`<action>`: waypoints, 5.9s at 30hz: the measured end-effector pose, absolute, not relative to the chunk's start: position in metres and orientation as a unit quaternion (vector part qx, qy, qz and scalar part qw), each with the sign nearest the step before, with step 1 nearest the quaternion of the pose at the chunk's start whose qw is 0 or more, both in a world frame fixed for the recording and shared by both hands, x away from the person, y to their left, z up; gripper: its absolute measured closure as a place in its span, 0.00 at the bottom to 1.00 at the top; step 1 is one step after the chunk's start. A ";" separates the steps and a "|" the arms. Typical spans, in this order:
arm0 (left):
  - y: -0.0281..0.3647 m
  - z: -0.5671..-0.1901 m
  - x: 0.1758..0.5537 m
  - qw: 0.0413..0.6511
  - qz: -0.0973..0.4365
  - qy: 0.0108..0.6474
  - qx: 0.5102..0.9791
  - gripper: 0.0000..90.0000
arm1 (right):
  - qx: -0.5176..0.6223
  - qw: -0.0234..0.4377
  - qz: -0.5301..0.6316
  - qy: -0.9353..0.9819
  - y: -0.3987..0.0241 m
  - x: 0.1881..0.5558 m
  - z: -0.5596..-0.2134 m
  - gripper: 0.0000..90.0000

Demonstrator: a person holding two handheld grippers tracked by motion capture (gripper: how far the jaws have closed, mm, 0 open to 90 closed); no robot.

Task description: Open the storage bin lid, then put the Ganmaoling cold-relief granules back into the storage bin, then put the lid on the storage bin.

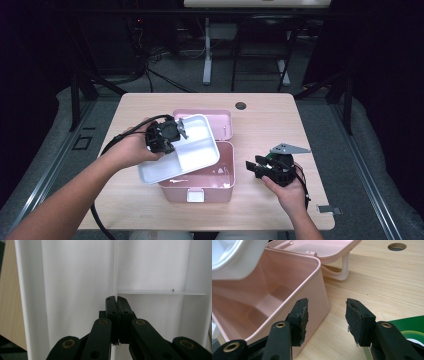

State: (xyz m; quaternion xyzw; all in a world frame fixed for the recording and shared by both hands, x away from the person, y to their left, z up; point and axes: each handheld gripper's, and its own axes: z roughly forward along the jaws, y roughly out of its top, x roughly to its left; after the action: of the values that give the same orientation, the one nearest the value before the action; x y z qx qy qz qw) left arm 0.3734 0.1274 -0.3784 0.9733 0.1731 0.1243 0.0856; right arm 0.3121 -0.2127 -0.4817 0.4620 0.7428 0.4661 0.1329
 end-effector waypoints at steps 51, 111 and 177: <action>0.280 -0.529 0.406 0.090 0.048 0.477 0.873 0.99 | 0.462 0.146 0.473 0.736 -0.215 0.315 -0.480 0.50; 0.298 -0.497 0.381 0.181 0.038 0.479 0.858 0.44 | 0.423 0.029 0.047 0.904 -0.226 0.405 -0.478 0.08; 0.303 -0.498 0.381 0.184 0.031 0.479 0.858 0.44 | 0.412 0.008 0.054 0.909 -0.225 0.406 -0.459 0.18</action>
State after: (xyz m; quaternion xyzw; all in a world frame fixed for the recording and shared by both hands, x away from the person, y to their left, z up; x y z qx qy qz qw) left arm 0.3810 0.3030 -0.4976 0.8581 0.4786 0.0313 0.1836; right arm 0.4065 -0.2250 -0.4590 0.4121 0.9095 0.0539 0.0078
